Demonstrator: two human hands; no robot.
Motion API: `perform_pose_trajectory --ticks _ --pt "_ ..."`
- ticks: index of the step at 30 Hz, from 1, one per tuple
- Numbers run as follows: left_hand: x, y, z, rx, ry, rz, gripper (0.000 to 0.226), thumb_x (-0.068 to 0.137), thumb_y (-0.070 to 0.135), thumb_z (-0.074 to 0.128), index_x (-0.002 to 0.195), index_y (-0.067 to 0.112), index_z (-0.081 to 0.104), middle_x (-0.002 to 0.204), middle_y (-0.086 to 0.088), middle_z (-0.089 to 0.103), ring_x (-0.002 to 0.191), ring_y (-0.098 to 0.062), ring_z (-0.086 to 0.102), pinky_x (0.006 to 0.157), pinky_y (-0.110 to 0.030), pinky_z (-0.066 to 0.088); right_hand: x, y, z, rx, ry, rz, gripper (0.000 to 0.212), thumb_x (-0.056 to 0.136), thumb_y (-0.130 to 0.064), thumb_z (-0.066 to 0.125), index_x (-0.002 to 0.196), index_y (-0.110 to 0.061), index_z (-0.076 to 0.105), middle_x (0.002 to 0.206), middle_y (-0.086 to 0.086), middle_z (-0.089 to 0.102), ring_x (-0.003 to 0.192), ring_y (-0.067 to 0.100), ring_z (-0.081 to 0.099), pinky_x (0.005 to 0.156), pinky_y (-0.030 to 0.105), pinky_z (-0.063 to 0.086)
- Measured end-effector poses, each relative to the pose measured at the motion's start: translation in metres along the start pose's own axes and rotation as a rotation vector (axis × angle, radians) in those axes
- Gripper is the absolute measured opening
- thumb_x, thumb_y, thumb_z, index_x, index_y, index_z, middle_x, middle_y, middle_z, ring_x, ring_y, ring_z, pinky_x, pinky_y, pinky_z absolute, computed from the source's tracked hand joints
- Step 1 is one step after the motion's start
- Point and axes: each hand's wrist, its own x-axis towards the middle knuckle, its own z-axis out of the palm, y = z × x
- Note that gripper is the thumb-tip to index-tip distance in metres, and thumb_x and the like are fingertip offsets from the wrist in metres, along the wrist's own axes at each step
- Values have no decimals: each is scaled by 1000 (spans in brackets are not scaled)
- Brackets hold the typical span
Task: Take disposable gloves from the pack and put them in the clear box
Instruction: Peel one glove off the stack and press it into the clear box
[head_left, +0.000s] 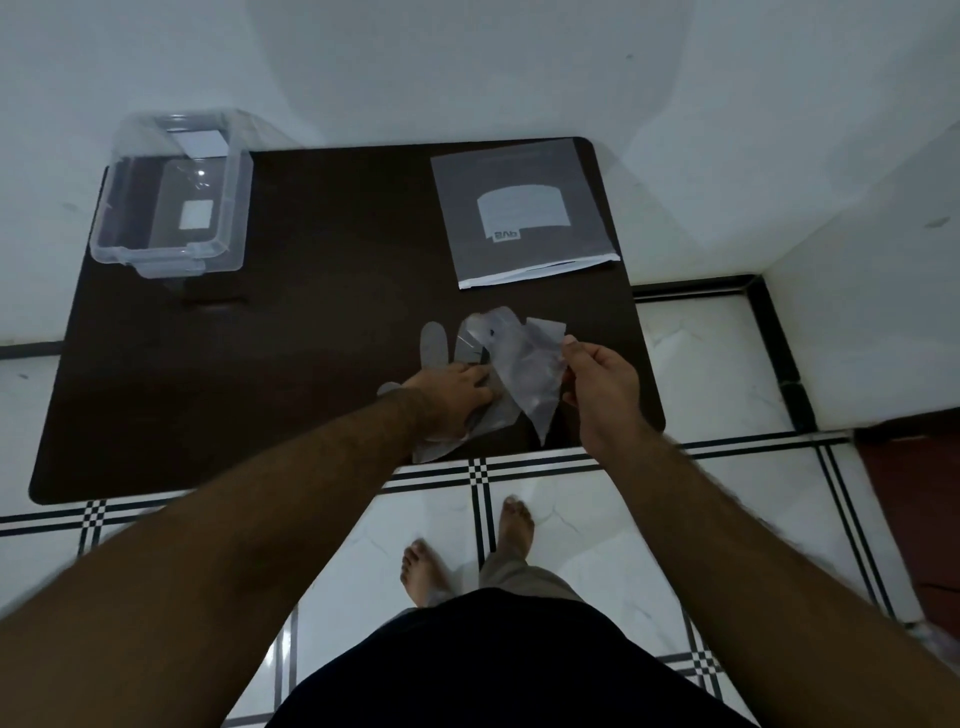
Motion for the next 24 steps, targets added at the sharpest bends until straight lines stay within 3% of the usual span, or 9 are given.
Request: perform_pose_trajectory --ticks 5,7,9,13,16,18,20,24 --pt "-2 3 2 34 -45 -34 87 96 44 72 168 34 24 177 -7 18 161 -35 21 121 -54 37 11 -16 -17 -2 24 -46 21 105 -33 68 111 -13 73 92 0 69 84 13 65 68 25 56" --pt "-1 4 2 32 -48 -47 89 96 43 72 169 35 21 177 -8 16 161 -35 20 121 -55 37 15 -24 -22 24 36 -69 20 105 -31 69 107 -12 73 76 -5 64 69 9 58 55 19 52" --pt "0 4 1 39 -56 -54 92 95 41 74 169 33 21 177 -8 17 161 -36 22 120 -55 39 18 -34 -24 20 35 -96 19 105 -30 69 106 -11 73 75 -4 66 68 9 61 52 18 52" --pt "3 6 1 49 -66 -80 94 93 39 77 168 35 21 176 -8 19 160 -37 25 118 -57 45 25 -59 -24 16 35 -129 18 102 -33 73 104 -16 78 104 7 78 102 24 73 76 31 62" --pt "0 9 -1 50 -74 -83 90 95 37 75 168 35 22 177 -7 19 160 -38 25 117 -58 45 26 -86 -24 -10 44 -197 19 102 -36 73 104 -17 77 102 5 76 98 21 72 85 35 64" --pt "-3 12 -13 34 -43 -88 80 97 38 71 165 35 30 173 -5 28 156 -36 34 116 -57 45 28 -103 -21 -70 22 -256 20 103 -35 71 103 -15 76 93 5 73 87 18 69 81 34 64" --pt "-6 13 -42 -87 107 -155 66 100 36 65 161 33 40 166 -2 41 148 -31 46 115 -53 47 28 -122 -16 -154 -17 -302 20 103 -34 71 101 -16 76 88 4 73 83 17 67 76 31 60" --pt "-17 -5 -123 -643 699 -348 58 98 35 72 152 28 53 146 -2 63 132 -22 62 110 -46 54 24 -164 -7 -345 -247 -419 20 103 -31 71 100 -13 79 94 3 79 87 16 70 74 31 56"
